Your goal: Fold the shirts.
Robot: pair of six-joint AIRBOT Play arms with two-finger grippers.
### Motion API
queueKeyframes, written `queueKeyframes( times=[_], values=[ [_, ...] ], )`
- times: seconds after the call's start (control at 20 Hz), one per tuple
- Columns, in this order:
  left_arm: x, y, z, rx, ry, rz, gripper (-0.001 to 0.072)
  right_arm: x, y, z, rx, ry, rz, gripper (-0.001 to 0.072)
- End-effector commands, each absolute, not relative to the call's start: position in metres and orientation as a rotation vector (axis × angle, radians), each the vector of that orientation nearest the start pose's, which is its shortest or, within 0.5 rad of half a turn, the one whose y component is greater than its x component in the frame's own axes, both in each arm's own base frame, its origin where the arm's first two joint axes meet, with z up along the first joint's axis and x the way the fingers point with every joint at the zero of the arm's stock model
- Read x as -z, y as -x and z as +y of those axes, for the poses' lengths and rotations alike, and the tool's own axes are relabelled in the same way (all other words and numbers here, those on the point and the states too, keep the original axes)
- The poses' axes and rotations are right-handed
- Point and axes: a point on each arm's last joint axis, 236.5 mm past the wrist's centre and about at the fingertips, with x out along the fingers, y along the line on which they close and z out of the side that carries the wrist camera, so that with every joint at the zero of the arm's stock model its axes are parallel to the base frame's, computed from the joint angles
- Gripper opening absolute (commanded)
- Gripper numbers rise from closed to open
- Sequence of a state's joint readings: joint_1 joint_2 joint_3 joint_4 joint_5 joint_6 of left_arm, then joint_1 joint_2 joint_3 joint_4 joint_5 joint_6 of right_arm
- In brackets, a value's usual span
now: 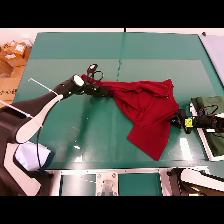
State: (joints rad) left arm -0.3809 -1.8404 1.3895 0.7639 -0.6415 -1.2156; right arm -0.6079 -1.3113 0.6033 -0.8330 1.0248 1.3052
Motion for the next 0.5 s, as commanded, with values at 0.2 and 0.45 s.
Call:
queueKeyframes(
  times=[0.2, 0.45],
  values=[
    [0.067, -0.453, -0.281, 0.636, 0.249, 1.164, 0.0024, 0.099, -0.294, -0.032, 0.065, -1.056, 1.305, 0.0018],
    [-0.051, -0.431, -0.156, 0.458, -0.036, 1.104, 0.0025, -0.015, -0.344, -0.025, -0.136, -1.034, 1.093, 0.0018]
  ],
)
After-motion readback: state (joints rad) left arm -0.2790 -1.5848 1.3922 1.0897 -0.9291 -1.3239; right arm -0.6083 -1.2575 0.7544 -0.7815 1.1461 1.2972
